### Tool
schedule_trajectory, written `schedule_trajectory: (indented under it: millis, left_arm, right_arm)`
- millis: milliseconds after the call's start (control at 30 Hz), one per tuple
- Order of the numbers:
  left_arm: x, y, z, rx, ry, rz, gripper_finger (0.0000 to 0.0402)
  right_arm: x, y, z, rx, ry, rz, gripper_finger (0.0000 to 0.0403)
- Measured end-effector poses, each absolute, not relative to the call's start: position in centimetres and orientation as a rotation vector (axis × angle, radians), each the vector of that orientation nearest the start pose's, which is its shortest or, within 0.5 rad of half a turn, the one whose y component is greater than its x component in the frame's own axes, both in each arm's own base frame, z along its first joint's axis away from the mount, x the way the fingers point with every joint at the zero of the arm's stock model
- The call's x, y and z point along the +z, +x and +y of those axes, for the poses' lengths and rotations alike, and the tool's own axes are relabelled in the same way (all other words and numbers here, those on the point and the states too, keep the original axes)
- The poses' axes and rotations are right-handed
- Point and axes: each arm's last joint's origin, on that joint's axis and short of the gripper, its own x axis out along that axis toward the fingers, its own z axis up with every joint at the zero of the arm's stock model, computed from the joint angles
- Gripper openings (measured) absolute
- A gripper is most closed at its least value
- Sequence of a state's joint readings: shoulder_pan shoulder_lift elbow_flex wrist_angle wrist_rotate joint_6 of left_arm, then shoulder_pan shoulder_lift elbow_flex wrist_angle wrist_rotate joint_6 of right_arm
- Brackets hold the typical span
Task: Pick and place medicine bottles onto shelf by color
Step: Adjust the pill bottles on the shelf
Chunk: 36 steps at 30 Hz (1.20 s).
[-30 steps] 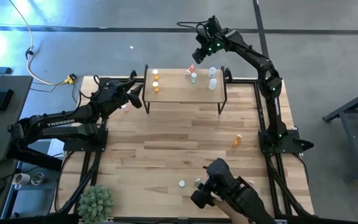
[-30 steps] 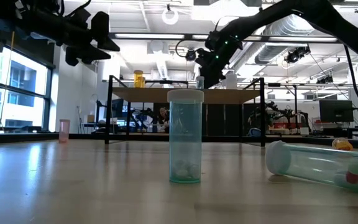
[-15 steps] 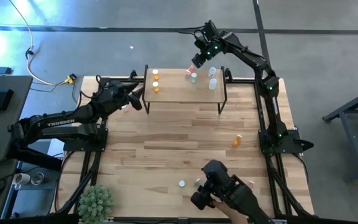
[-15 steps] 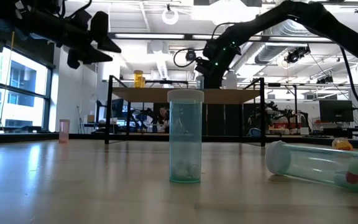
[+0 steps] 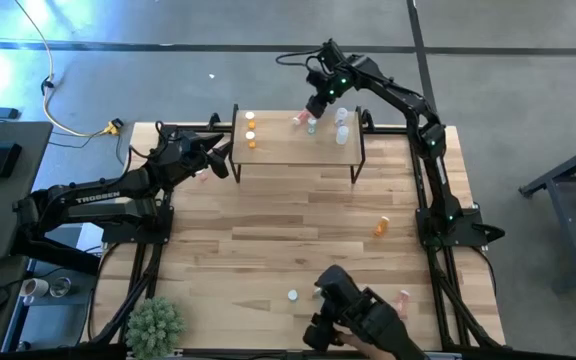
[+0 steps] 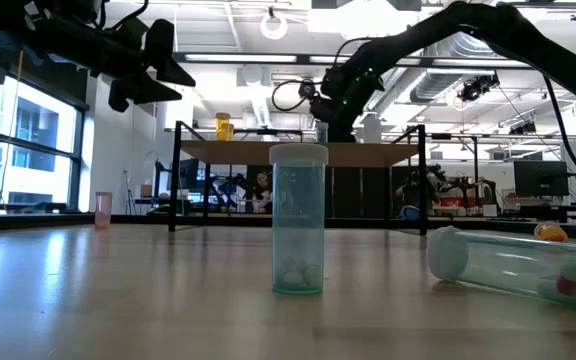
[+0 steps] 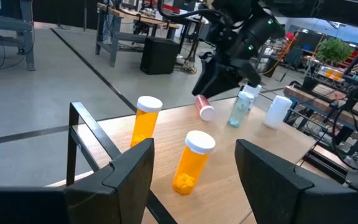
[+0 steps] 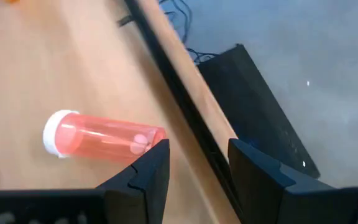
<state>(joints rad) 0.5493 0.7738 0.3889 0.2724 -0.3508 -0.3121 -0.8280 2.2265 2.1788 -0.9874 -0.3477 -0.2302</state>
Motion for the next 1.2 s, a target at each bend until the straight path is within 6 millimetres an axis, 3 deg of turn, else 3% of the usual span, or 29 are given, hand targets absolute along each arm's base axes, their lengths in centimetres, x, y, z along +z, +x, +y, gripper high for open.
schedule_trajectory:
  millis: [200,500,833,1200]
  left_arm:
    - [23.9,14.4,10.0,0.914,-0.304,0.000,0.0213]
    - [23.7,14.4,10.0,0.916,-0.309,0.021,0.0213]
    - [23.7,14.4,10.0,0.916,-0.307,0.021,0.0213]
    - [23.7,14.4,10.0,0.916,-0.306,0.021,0.0213]
  right_arm:
    - [27.9,33.8,-33.5,-0.267,0.303,0.927,0.0154]
    - [28.1,33.6,-33.7,-0.273,0.280,0.920,0.0154]
    - [31.8,32.3,-33.2,-0.306,0.218,0.834,0.0154]
    - [36.3,34.8,-28.4,-0.239,-0.026,0.710,0.0154]
